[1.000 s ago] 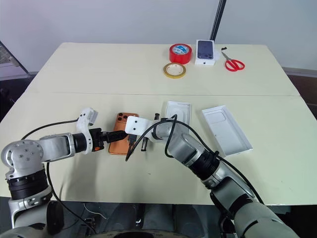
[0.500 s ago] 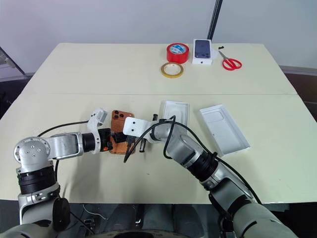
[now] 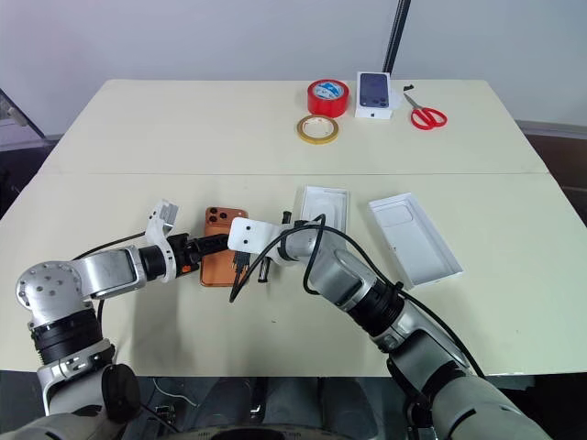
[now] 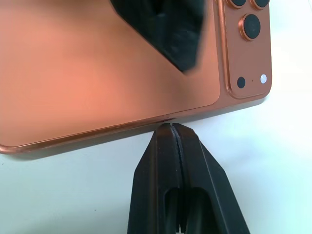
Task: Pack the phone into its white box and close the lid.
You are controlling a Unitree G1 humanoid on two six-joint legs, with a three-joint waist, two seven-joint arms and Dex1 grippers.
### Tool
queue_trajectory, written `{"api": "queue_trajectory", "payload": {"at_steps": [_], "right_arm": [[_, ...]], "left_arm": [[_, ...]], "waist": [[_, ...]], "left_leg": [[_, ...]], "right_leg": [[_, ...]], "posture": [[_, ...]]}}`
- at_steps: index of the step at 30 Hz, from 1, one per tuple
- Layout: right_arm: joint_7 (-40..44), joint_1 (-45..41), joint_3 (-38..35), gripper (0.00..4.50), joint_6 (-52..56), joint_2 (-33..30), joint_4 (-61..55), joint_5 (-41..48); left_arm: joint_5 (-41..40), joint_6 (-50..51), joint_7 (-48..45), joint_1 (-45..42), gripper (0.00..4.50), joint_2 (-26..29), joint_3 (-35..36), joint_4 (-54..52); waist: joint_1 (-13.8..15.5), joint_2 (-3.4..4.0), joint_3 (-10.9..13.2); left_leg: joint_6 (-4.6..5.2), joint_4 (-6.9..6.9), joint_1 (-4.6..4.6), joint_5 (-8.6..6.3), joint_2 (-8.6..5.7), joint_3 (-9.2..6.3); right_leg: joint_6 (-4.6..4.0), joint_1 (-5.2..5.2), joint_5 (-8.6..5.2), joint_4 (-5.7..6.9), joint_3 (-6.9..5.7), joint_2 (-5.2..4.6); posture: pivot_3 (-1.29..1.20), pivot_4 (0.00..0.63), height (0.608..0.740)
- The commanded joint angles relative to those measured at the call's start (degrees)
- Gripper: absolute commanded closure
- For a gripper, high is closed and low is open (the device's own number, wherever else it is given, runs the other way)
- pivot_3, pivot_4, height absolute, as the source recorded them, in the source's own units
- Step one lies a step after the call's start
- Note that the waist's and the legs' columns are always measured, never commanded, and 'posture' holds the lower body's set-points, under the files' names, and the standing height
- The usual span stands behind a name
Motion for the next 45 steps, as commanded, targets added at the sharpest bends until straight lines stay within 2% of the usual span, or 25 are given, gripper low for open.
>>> {"api": "queue_trajectory", "payload": {"at_steps": [1, 2, 8, 11, 14, 19, 23, 27, 33, 42, 45], "right_arm": [[1.03, -0.71, -1.19, 4.50, 0.81, -0.90, -3.64, -0.16], [1.21, -0.84, -1.60, 4.50, 1.15, -1.37, -4.50, -0.12], [2.05, -1.03, -5.00, 4.50, 3.66, -3.97, -9.52, 0.95], [3.17, -0.58, -8.50, 4.50, 5.96, -5.84, -13.83, 2.93], [4.30, 0.43, -12.19, 4.50, 6.96, -8.66, -18.23, 4.98], [6.64, 6.52, -24.94, 4.50, 8.85, -15.93, -26.16, 11.50], [7.20, 11.00, -33.42, 4.50, 10.91, -20.04, -27.99, 16.62], [7.47, 16.92, -40.32, 4.50, 10.70, -23.91, -29.93, 20.58], [5.34, 25.18, -47.15, 4.50, 9.74, -29.32, -31.43, 21.89], [1.69, 29.48, -49.29, 4.50, 9.65, -31.53, -32.44, 23.67], [0.76, 29.43, -48.44, 4.50, 9.45, -31.60, -32.28, 24.02]], "left_arm": [[-3.18, 0.13, 1.13, -0.65, 3.29, -0.20, 3.83, -0.30], [-3.78, 0.22, 1.33, -0.82, 3.78, -0.11, 4.27, -0.30], [-8.18, -0.59, 4.01, -0.90, 3.78, -0.49, 5.22, 1.29], [-10.58, -1.43, 5.93, -0.63, 4.48, -0.93, 4.79, 1.89], [-15.66, -4.28, 9.31, -1.19, 4.48, -1.21, 3.66, 2.48], [-25.46, -11.91, 14.91, -4.62, 4.48, -1.79, -2.54, 2.51], [-26.84, -17.48, 15.88, -9.04, 4.48, -3.84, -8.47, 4.96], [-21.03, -20.83, 12.02, -14.00, 4.48, -7.79, -15.20, 10.42], [-7.94, -25.27, 2.46, -19.31, 4.48, -12.01, -23.03, 20.99], [3.42, -25.21, -5.57, -21.53, 4.48, -15.91, -26.88, 26.38], [4.83, -24.22, -6.70, -20.96, 3.11, -16.23, -26.57, 25.22]], "waist": [[0.01, -0.01, 0.01], [0.04, -0.02, 0.01], [0.12, -0.08, 0.04], [0.25, -0.09, 0.05], [0.38, -0.12, 0.07], [0.80, -0.21, 0.12], [1.46, -0.24, 0.14], [1.71, -0.24, 0.14], [1.46, -0.23, 0.15], [1.36, -0.23, 0.16], [1.43, -0.23, 0.16]], "left_leg": [[-0.06, 0.01, -0.05, 0.04, 0.00, 0.00], [-0.22, 0.01, -0.08, 0.13, 0.00, 0.00], [-0.21, 0.00, -0.14, 0.12, -0.01, 0.00], [-0.21, 0.01, -0.20, 0.12, -0.02, -0.01], [-0.20, 0.02, -0.22, 0.11, -0.02, -0.03], [-0.16, 0.07, -0.41, 0.09, -0.06, -0.10], [-0.02, 0.11, -0.44, 0.01, -0.10, -0.08], [-0.02, 0.10, -0.44, 0.02, -0.08, -0.05], [-0.01, 0.11, -0.43, 0.03, -0.07, 0.04], [-0.18, 0.08, -0.42, 0.13, -0.05, 0.05], [-0.19, 0.08, -0.42, 0.13, -0.04, 0.03]], "right_leg": [[0.00, -0.05, 0.00, 0.00, 0.00, 0.00], [0.00, -0.08, 0.00, 0.00, 0.00, -0.01], [0.00, -0.14, 0.00, -0.01, 0.00, -0.02], [0.00, -0.15, 0.00, -0.02, 0.00, -0.04], [0.00, -0.16, 0.00, -0.03, -0.01, -0.04], [0.01, -0.21, 0.01, -0.09, -0.04, -0.13], [0.02, -0.19, 0.01, -0.11, -0.06, -0.16], [0.02, -0.19, 0.01, -0.12, -0.05, -0.05], [0.02, -0.19, 0.01, -0.13, -0.02, 0.10], [0.02, -0.19, 0.00, -0.13, 0.01, 0.16], [0.02, -0.18, 0.00, -0.13, 0.00, 0.16]], "posture": [[0.00, 0.150, 0.735], [0.00, 0.150, 0.735], [0.00, 0.150, 0.735], [0.00, 0.150, 0.735], [0.00, 0.150, 0.735], [0.00, 0.150, 0.735], [0.00, 0.150, 0.735], [0.00, 0.150, 0.735], [0.00, 0.150, 0.735], [0.00, 0.150, 0.735], [0.00, 0.150, 0.735]]}}
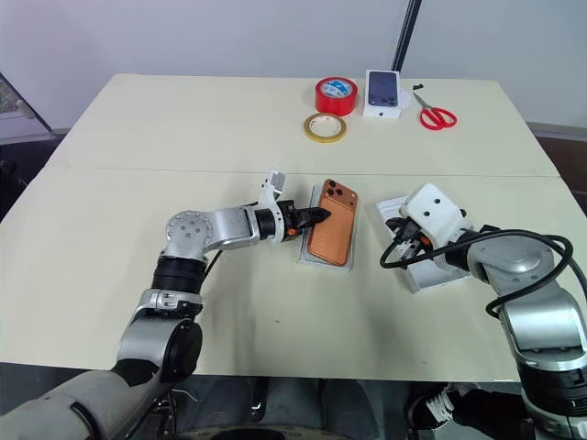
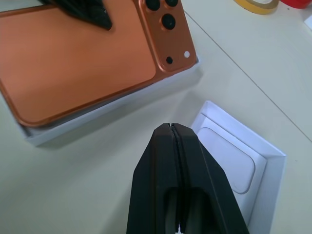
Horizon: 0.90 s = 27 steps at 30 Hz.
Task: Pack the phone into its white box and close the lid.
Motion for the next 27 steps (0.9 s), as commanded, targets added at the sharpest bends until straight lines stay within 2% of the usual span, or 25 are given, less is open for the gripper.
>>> {"api": "queue_trajectory", "payload": {"at_steps": [1, 5, 12, 15, 18, 20, 21, 27], "right_arm": [[-1.21, -0.48, -0.37, 4.50, -1.06, -1.07, -2.24, 0.73], [-1.51, -1.00, 1.78, 4.50, -1.51, -1.23, -2.32, 1.04], [-2.70, -4.20, 8.45, 4.50, -0.23, -1.89, -1.56, -0.09], [-4.25, -6.33, 12.12, 4.50, 1.77, -1.60, 0.45, -1.51], [-6.40, -8.50, 15.82, 4.50, 3.10, -1.03, 3.37, -3.65], [-7.94, -9.81, 18.58, 4.50, 3.31, -0.61, 5.43, -5.53], [-8.79, -10.46, 19.73, 4.50, 3.28, -0.13, 6.49, -6.38], [-11.83, -13.29, 25.68, 4.50, 2.26, 2.41, 11.56, -10.87]], "left_arm": [[1.10, 1.16, -2.21, -0.66, 2.62, -0.39, 0.40, -2.83], [0.88, 3.51, -2.75, -0.10, 0.61, 1.35, 1.76, -7.25], [4.20, 6.91, -5.46, 2.32, 0.61, 10.91, -0.09, -19.23], [10.16, 4.09, -8.11, 3.91, 1.44, 16.15, -3.71, -22.43], [14.59, 1.55, -10.21, 4.38, 3.03, 17.60, -5.84, -21.04], [18.87, -0.55, -12.61, 4.35, 4.07, 18.57, -9.93, -20.50], [21.56, -1.90, -13.74, 4.10, 4.45, 18.97, -12.79, -20.13], [33.50, -8.60, -19.72, 0.39, 4.45, 16.81, -23.93, -12.97]], "waist": [[0.03, 0.00, 0.00], [0.06, 0.00, 0.00], [-0.92, 0.00, 0.00], [-0.99, 0.02, -0.01], [-0.67, 0.02, -0.01], [-0.47, 0.02, -0.01], [-0.43, 0.02, -0.01], [-0.37, 0.02, -0.01]], "left_leg": [[-0.01, 0.00, 0.00, 0.01, 0.00, 0.00], [-0.02, 0.01, 0.00, 0.01, 0.00, 0.00], [-0.08, -0.01, 0.01, 0.05, 0.05, -0.03], [-0.08, -0.01, 0.03, 0.05, 0.05, -0.03], [-0.08, 0.00, 0.02, 0.05, 0.03, -0.04], [-0.08, 0.05, 0.01, 0.05, -0.02, -0.03], [-0.08, 0.05, 0.01, 0.04, -0.02, -0.03], [-0.06, 0.02, 0.00, 0.03, -0.01, -0.02]], "right_leg": [[0.00, 0.00, 0.00, 0.00, 0.00, 0.00], [0.00, 0.00, 0.00, 0.00, 0.00, -0.02], [0.00, 0.00, 0.00, 0.02, 0.01, -0.01], [0.00, 0.01, 0.00, 0.02, 0.01, 0.00], [0.00, 0.02, 0.00, 0.02, 0.00, -0.03], [0.00, 0.03, 0.00, 0.00, -0.01, -0.08], [0.00, 0.04, 0.00, -0.01, -0.01, -0.08], [0.00, 0.01, 0.00, -0.01, 0.00, -0.06]], "posture": [[0.00, 0.150, 0.735], [0.00, 0.150, 0.735], [0.00, 0.150, 0.735], [0.00, 0.150, 0.735], [0.00, 0.150, 0.735], [0.00, 0.150, 0.735], [0.00, 0.150, 0.735], [0.00, 0.150, 0.735]]}}
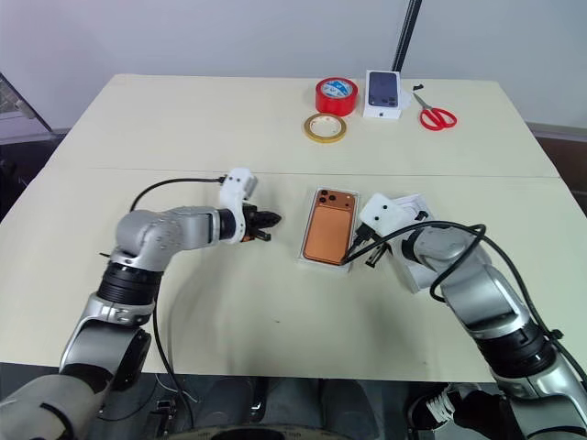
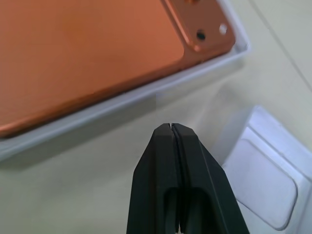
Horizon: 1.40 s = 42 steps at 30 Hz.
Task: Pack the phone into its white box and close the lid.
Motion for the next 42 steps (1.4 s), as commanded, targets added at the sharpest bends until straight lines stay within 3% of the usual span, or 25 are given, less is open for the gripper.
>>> {"api": "queue_trajectory", "payload": {"at_steps": [1, 8, 15, 24, 34, 35, 36, 40, 42], "right_arm": [[-1.16, -2.35, 1.76, 4.50, -1.33, 1.49, 1.84, -1.97], [0.66, -3.37, 3.81, 4.50, -1.47, 3.31, 0.72, -2.09], [4.40, 2.30, 1.91, 4.50, 2.42, -1.54, -9.70, -0.29], [6.69, 14.14, -4.52, 4.50, 8.67, -8.32, -23.22, 2.36], [8.39, 18.11, -11.90, 4.50, 8.74, -11.20, -23.33, 5.46], [9.80, 18.06, -14.19, 3.98, 9.52, -11.47, -23.44, 7.15], [11.05, 17.94, -16.31, 3.75, 10.48, -11.67, -23.67, 8.85], [13.53, 15.66, -23.21, 1.79, 15.15, -12.18, -23.51, 14.39], [12.99, 13.24, -24.53, 1.79, 18.92, -12.39, -21.31, 15.93]], "left_arm": [[6.48, -4.36, -4.29, -3.66, 4.45, -1.74, -5.49, 3.98], [11.12, -5.59, -16.04, -7.18, 4.45, -4.01, -12.51, 4.41], [10.92, -0.32, -22.82, -7.66, 4.45, -5.80, -15.42, -0.62], [9.10, 7.81, -24.78, -4.08, 4.45, -7.01, -17.80, -11.04], [10.93, 9.05, -24.22, -1.79, 4.45, -5.64, -15.19, -10.58], [10.79, 9.13, -24.37, -1.67, 4.50, -4.80, -14.05, -10.85], [10.68, 9.15, -24.52, -1.53, 4.50, -3.95, -13.02, -11.19], [10.49, 6.26, -24.80, 0.21, 4.50, 0.13, -8.99, -13.67], [10.67, 2.39, -25.40, 2.12, 4.50, 2.41, -6.68, -15.28]], "waist": [[0.13, 0.00, 0.00], [-0.23, 0.00, 0.00], [-0.10, 0.01, 0.00], [-0.36, 0.02, -0.01], [-0.37, 0.03, -0.02], [-0.42, 0.03, -0.02], [-0.46, 0.03, -0.02], [-0.85, 0.04, -0.01], [-0.86, 0.08, -0.02]], "left_leg": [[0.02, 0.01, 0.01, -0.01, 0.00, 0.00], [0.04, -0.01, 0.00, -0.02, 0.00, 0.01], [0.31, 0.00, -0.02, -0.17, -0.01, -0.02], [0.34, 0.02, 0.00, -0.19, 0.01, -0.05], [0.34, 0.05, 0.04, -0.19, 0.02, -0.05], [0.34, 0.05, 0.04, -0.19, 0.02, -0.05], [0.35, 0.05, 0.04, -0.19, 0.02, -0.05], [0.35, 0.02, 0.06, -0.20, 0.09, -0.05], [0.35, -0.01, 0.09, -0.20, 0.11, -0.04]], "right_leg": [[0.00, 0.01, 0.00, 0.00, 0.00, 0.00], [0.00, 0.00, 0.00, 0.01, -0.01, 0.03], [0.01, 0.02, -0.01, -0.03, -0.02, 0.01], [0.01, 0.07, -0.01, -0.01, -0.02, 0.03], [0.01, 0.15, -0.01, -0.01, -0.02, 0.04], [0.01, 0.15, -0.01, -0.01, -0.02, 0.04], [0.01, 0.15, -0.01, -0.01, -0.02, 0.04], [0.01, 0.12, -0.01, 0.00, 0.00, 0.06], [0.00, 0.12, -0.01, 0.02, 0.01, 0.06]], "posture": [[0.00, 0.150, 0.735], [0.00, 0.150, 0.735], [0.00, 0.150, 0.735], [0.00, 0.150, 0.735], [0.00, 0.150, 0.735], [0.00, 0.150, 0.735], [0.00, 0.150, 0.735], [0.00, 0.150, 0.735], [0.00, 0.150, 0.735]]}}
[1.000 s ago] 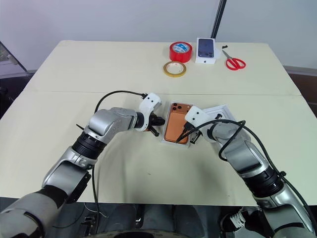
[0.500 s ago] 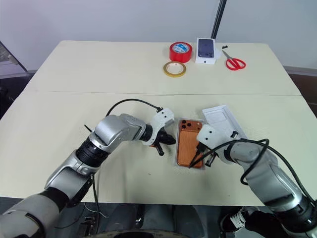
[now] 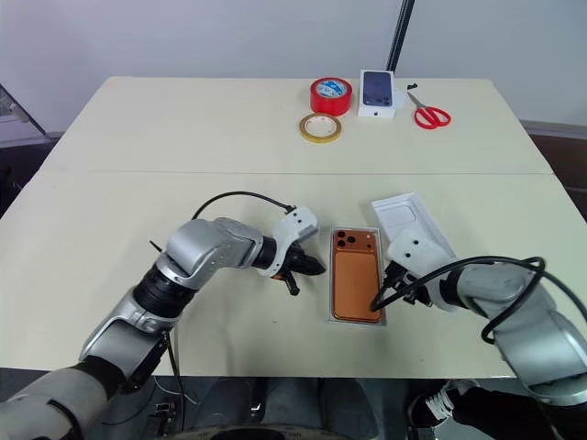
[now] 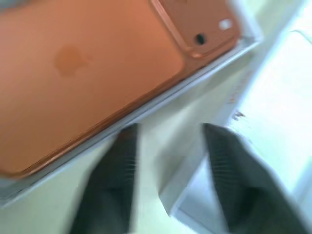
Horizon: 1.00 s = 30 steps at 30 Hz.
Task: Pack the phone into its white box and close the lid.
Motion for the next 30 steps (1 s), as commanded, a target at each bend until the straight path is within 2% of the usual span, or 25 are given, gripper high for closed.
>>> {"api": "queue_trajectory", "payload": {"at_steps": [1, 4, 9, 14, 17, 20, 21, 25, 30], "right_arm": [[-0.95, -4.27, -3.40, 1.79, 5.84, -0.52, 2.18, 2.96], [-4.08, -7.53, -1.17, 1.79, 8.25, 0.82, 7.14, 2.91], [-8.56, -12.66, 3.63, 1.79, 10.04, 3.88, 14.61, 2.72], [-11.82, -16.52, 6.85, 1.79, 10.62, 6.99, 20.53, 2.59], [-13.75, -18.66, 7.07, 2.60, 12.03, 9.74, 22.72, 2.92], [-15.44, -19.81, 6.40, 4.11, 13.93, 11.36, 23.21, 3.09], [-15.80, -20.01, 5.93, 4.46, 14.82, 11.51, 22.80, 3.24], [-16.03, -20.50, 2.11, 4.46, 19.25, 11.57, 19.69, 5.12], [-14.50, -22.44, -10.08, 4.46, 26.21, 12.71, 13.52, 12.95]], "left_arm": [[-0.56, -8.26, -1.46, 3.28, 4.50, 2.38, 6.04, -4.29], [1.01, -20.13, -3.44, 8.30, 4.50, 4.68, 8.68, -7.23], [5.71, -37.76, -10.96, 16.50, 4.50, 12.00, 6.81, -11.61], [6.90, -45.74, -16.05, 20.79, 4.50, 15.27, 5.77, -14.18], [5.69, -46.45, -17.14, 21.70, 4.50, 15.01, 6.30, -15.59], [5.82, -47.01, -17.56, 22.16, 4.50, 14.94, 6.27, -16.29], [5.69, -47.03, -17.82, 22.37, 4.50, 15.03, 6.33, -16.51], [4.54, -46.64, -18.44, 23.12, 4.50, 14.98, 6.97, -17.06], [4.21, -46.40, -16.57, 24.27, 4.50, 15.07, 10.03, -14.78]], "waist": [[0.13, 0.01, 0.00], [0.54, 0.01, 0.00], [0.43, 0.04, 0.01], [0.50, 0.09, 0.03], [0.35, 0.08, 0.03], [0.23, 0.09, 0.03], [0.21, 0.09, 0.03], [0.48, 0.10, 0.03], [0.34, 0.12, 0.04]], "left_leg": [[0.00, 0.00, 0.00, 0.00, 0.00, 0.01], [0.00, 0.03, 0.00, 0.00, -0.03, 0.02], [0.00, 0.02, -0.04, 0.00, -0.05, 0.03], [0.02, 0.00, -0.04, -0.01, -0.05, 0.05], [0.04, 0.03, -0.06, -0.02, -0.05, 0.04], [0.05, 0.02, -0.04, -0.03, -0.03, 0.04], [0.05, 0.02, -0.04, -0.03, -0.02, 0.04], [0.06, 0.02, -0.04, -0.03, -0.03, 0.04], [0.09, 0.02, -0.07, -0.05, -0.05, 0.05]], "right_leg": [[0.00, 0.00, 0.00, 0.00, 0.00, -0.01], [0.00, 0.03, 0.00, -0.03, 0.00, -0.11], [-0.01, -0.01, 0.00, -0.06, 0.04, -0.17], [-0.01, -0.01, 0.00, -0.05, 0.04, -0.16], [-0.01, 0.00, 0.00, -0.05, 0.03, -0.14], [-0.01, -0.01, 0.00, -0.03, 0.03, -0.10], [-0.01, -0.01, 0.00, -0.02, 0.03, -0.06], [-0.01, 0.00, 0.00, -0.01, 0.02, -0.05], [-0.01, -0.05, 0.00, -0.01, 0.01, -0.05]], "posture": [[0.00, 0.150, 0.735], [0.00, 0.150, 0.735], [0.00, 0.150, 0.735], [0.00, 0.150, 0.735], [0.00, 0.150, 0.735], [0.00, 0.150, 0.735], [0.00, 0.150, 0.735], [0.00, 0.150, 0.735], [0.00, 0.150, 0.735]]}}
